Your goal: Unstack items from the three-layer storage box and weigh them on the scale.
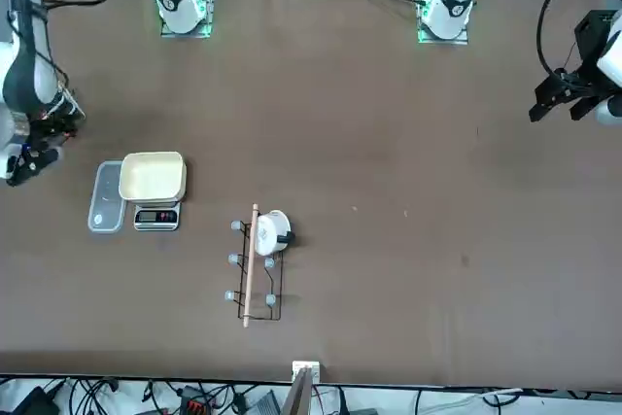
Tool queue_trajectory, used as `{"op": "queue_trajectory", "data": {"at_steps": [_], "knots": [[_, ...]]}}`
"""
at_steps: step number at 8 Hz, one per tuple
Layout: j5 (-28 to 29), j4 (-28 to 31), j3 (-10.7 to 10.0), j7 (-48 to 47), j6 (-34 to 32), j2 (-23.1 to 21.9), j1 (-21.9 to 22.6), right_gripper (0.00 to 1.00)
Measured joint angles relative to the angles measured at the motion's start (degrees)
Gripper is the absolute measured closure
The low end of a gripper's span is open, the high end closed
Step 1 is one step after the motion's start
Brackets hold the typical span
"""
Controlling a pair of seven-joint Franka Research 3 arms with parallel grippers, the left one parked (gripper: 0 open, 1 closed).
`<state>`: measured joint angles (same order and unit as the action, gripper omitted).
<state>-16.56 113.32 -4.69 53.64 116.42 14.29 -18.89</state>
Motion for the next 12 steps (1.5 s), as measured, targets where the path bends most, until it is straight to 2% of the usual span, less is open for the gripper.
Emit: {"op": "queue_trajectory", "data": {"at_steps": [1, 2, 3, 5, 6, 12], "knots": [[-0.8, 2.3, -0.1, 7.1, 3.4, -0.1, -4.2, 0.04], [-3.2, 3.7, -0.1, 10.5, 4.7, -0.5, -6.0, 0.09], [-6.1, 5.1, 0.1, 10.9, 5.8, -1.5, -6.1, 0.18], [-7.5, 7.6, 0.9, 10.9, 6.7, -3.6, -5.8, 0.36], [-7.5, 8.2, 0.8, 10.7, 6.7, -3.8, -6.0, 0.5], [-8.8, 9.4, 0.6, 9.2, 7.7, -2.3, -8.1, 0.51]]}}
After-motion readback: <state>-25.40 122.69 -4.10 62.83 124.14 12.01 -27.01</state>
